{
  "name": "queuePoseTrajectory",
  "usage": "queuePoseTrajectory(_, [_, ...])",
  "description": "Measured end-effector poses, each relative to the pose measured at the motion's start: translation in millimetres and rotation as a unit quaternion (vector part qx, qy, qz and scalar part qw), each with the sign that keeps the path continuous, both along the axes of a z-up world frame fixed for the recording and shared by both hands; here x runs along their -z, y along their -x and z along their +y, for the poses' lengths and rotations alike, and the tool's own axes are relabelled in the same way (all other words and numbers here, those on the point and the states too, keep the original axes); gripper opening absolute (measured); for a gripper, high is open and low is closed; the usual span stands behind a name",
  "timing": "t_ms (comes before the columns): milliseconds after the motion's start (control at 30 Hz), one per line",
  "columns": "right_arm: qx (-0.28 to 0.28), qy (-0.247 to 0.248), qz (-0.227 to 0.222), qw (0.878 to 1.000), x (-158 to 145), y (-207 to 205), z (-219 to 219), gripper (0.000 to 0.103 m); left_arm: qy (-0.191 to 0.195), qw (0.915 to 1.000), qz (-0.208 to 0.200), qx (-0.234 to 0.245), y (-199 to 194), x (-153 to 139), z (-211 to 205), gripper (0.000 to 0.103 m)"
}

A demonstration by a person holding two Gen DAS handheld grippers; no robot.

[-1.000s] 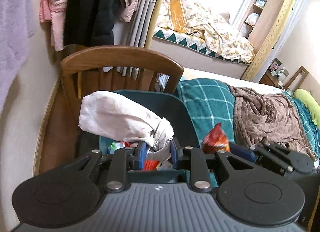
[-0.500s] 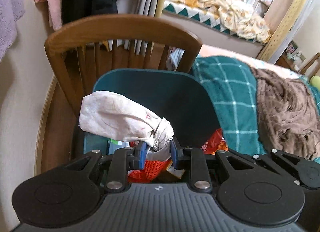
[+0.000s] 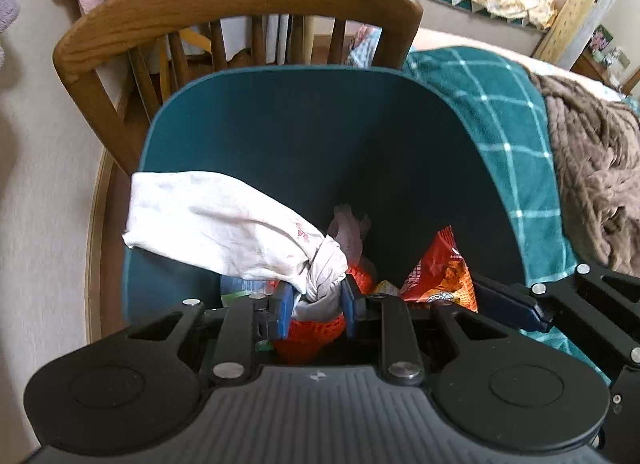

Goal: Collect trash
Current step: 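Open left gripper dropping tissue while right drops snack wrapper into wastebasket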

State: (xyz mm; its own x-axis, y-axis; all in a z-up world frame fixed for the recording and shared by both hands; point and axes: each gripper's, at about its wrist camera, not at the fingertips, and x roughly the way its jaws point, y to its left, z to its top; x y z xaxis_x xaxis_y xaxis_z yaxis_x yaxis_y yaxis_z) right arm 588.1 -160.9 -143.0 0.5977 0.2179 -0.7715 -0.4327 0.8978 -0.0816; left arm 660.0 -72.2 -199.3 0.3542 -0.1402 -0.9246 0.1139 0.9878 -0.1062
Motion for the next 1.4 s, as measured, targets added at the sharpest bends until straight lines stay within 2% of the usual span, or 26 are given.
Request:
queuePoseTrajectory(133, [-0.008,0.012,0.009,1.000,8,-5,2,0.033,-0.003,0.9998,0.021,-0.003,-5,12,2,0.025])
queuePoseTrajectory(400, [-0.010,0.002,0.016,1.000,8,-5,-1,0.037,0.011,0.9990,0.040,-0.017,-9,20,9,0.026])
queuePoseTrajectory(500, [-0.008,-0.002,0.015,1.000,6,-3,-4,0.038,0.025,0.9986,0.041,-0.024,-9,17,12,0.032])
queuePoseTrajectory(533, [-0.006,-0.004,0.014,1.000,5,-3,-5,0.040,0.031,0.9984,0.039,-0.026,-9,16,12,0.038])
queuePoseTrajectory(567, [-0.004,-0.007,0.013,1.000,4,-2,-6,0.040,0.036,0.9983,0.037,-0.027,-7,15,14,0.048])
queuePoseTrajectory(633, [-0.002,-0.014,0.011,1.000,2,-1,-8,0.042,0.039,0.9985,0.026,-0.027,-2,11,15,0.057])
queuePoseTrajectory(800, [0.005,-0.030,0.005,1.000,-6,7,-12,0.047,0.045,0.9987,0.006,-0.022,11,-3,18,0.057])
queuePoseTrajectory(1033, [-0.009,-0.056,-0.006,0.998,-26,27,-17,0.052,0.029,0.9983,-0.051,0.006,43,-40,21,0.058])
queuePoseTrajectory(1400, [-0.023,-0.105,-0.025,0.994,-55,72,-23,0.055,0.013,0.9924,-0.120,0.023,111,-88,39,0.058])
